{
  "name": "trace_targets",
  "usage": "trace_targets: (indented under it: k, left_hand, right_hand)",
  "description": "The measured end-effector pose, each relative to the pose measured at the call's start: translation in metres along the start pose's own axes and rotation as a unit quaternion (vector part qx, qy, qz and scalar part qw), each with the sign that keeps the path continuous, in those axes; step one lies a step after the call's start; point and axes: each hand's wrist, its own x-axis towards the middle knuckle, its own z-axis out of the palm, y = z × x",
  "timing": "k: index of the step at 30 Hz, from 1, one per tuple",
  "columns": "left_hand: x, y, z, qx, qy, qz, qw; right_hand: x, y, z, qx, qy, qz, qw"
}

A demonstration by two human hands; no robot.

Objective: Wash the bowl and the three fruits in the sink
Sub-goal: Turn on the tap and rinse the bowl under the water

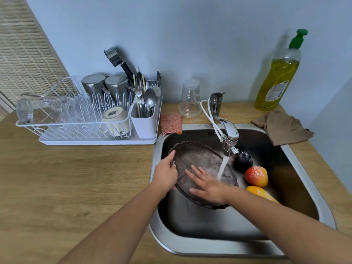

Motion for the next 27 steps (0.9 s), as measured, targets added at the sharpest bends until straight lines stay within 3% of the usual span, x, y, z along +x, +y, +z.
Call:
trace_targets:
  k: [3,6,8,10,14,17,20,24,27]
  left_hand:
    - [-0.005,-0.002,-0.002,0.021,-0.028,-0.011,0.999]
    - [-0.008,-0.001,0.000,0.036,-0.046,-0.011,0.998]
    - [-0.006,0.002,-0.001,0.025,-0.030,-0.008,0.999]
    - [-0.003,0.004,-0.002,0.024,-0.017,-0.001,1.000]
    - [0.002,0.001,-0.004,0.065,0.021,0.037,0.997]
    - [0.003,-0.007,-0.009,0.065,0.024,0.043,0.997]
    - [-0.002,-0.015,-0.010,0.073,0.011,0.040,0.996]
    - [-0.007,-0.016,-0.004,0.045,-0.013,0.030,0.998]
    - [-0.013,-0.010,0.003,0.036,-0.027,0.047,0.998]
  right_hand:
    - [-0.020,0.048,-0.010,-0.163,0.002,0.040,0.986]
    - [-0.021,0.069,-0.019,-0.265,0.086,0.084,0.957]
    - [-0.004,0.049,-0.017,-0.194,0.123,0.135,0.964]
    - [0.020,0.022,-0.012,-0.103,0.102,0.175,0.974]
    - [0.019,-0.011,0.004,0.046,0.024,0.051,0.997]
    - [-0.014,0.000,0.007,-0.025,-0.050,0.017,0.998]
    - [-0.021,0.035,-0.003,-0.167,0.003,0.117,0.979]
    - [-0.005,0.040,-0.031,-0.064,0.103,0.203,0.972]
    - [0.023,0.003,-0.044,0.022,0.157,0.172,0.972]
